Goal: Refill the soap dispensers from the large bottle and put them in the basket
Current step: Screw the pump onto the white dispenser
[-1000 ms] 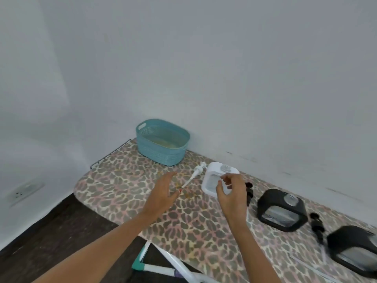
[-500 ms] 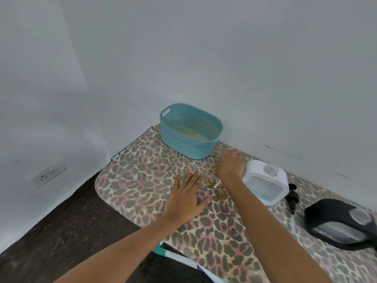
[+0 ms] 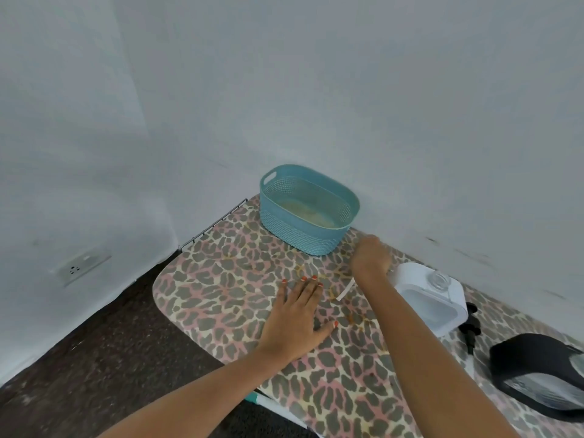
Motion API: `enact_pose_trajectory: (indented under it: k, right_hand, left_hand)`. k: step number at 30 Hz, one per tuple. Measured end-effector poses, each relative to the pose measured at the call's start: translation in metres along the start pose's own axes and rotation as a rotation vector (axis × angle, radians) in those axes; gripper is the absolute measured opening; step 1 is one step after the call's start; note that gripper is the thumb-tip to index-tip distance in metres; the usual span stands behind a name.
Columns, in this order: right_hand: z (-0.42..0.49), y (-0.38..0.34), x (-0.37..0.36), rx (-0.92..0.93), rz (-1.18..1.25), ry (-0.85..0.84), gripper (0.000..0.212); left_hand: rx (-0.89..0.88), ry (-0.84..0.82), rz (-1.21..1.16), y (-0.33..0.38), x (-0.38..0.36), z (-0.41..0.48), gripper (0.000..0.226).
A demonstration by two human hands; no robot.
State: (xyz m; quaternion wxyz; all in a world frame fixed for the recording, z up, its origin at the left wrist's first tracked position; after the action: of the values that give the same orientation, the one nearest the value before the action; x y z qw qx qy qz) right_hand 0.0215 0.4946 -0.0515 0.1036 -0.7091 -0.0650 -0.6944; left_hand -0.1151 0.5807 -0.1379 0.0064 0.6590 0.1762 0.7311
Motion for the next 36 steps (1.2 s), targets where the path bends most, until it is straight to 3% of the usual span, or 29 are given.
enact_pose_trajectory:
  k: [10,14,19,25,36]
  right_hand:
    - [-0.048,0.058,0.107,0.106,0.473,0.349,0.039]
    - [-0.065,0.106,0.137,0.124,0.739,0.539,0.034]
    - [-0.082,0.139,0.154,0.177,0.875,0.711,0.043]
    - [-0.082,0.151,0.147,0.209,0.917,0.734,0.042]
    - [-0.073,0.146,0.124,0.305,0.976,0.674,0.038]
  left_hand:
    - [0.015,-0.076,-0.018,0.001,0.004,0.002,0.075]
    - [0.004,-0.092,-0.229,0.026,0.015,0.006,0.071]
    - [-0.051,-0.077,-0.506,0.096,0.035,0.021,0.078]
    - [-0.098,-0.025,-0.533,0.146,0.049,0.041,0.082]
    - [-0.091,-0.113,-0.607,0.147,0.046,0.051,0.063]
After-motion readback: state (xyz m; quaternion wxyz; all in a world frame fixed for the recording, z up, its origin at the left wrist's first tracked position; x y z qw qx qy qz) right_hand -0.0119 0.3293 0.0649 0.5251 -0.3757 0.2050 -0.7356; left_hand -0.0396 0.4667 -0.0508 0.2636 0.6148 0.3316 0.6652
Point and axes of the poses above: each hand's wrist, its own z-axis towards the middle knuckle, its own x-axis out of the back of the hand, y = z × x, the point moved 6 cm from there along z, towards the middle knuckle, and after that the axes turned 12 degrees about x, right-handed, at the moved point
